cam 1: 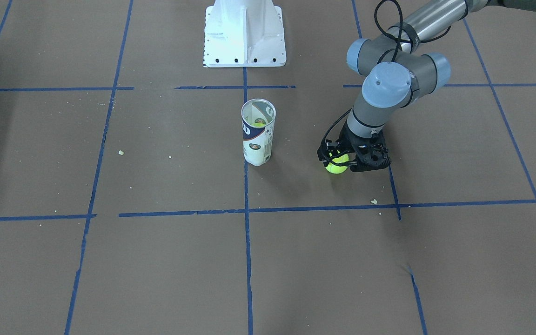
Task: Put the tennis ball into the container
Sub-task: 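Close the left gripper around the tennis ball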
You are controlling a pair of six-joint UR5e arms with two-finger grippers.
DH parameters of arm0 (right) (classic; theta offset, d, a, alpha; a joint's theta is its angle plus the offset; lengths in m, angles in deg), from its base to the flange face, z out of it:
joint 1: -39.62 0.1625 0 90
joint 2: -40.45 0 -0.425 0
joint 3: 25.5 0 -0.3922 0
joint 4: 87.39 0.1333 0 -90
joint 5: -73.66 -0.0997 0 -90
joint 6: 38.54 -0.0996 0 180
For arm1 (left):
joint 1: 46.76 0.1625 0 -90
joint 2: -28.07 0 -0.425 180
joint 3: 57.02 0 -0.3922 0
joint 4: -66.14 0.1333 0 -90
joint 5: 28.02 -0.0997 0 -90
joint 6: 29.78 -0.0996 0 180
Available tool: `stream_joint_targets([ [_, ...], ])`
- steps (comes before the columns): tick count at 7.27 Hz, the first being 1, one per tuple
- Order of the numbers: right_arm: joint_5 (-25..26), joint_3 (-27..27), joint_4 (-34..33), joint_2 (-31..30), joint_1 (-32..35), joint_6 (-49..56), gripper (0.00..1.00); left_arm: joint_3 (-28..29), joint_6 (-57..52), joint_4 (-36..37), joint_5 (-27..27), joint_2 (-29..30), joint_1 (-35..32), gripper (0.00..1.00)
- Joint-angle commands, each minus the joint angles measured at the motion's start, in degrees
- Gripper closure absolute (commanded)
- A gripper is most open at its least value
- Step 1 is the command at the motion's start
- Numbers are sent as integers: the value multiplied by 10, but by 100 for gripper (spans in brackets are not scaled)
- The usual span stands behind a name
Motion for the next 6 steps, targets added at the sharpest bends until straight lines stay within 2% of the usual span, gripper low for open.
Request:
stream_joint_targets([
  [1, 0, 0, 0, 0, 0, 0, 0, 5, 2, -9, -3, 5, 1, 8],
  [6, 0, 0, 0, 0, 0, 0, 0, 7, 2, -9, -3, 4, 5, 13],
])
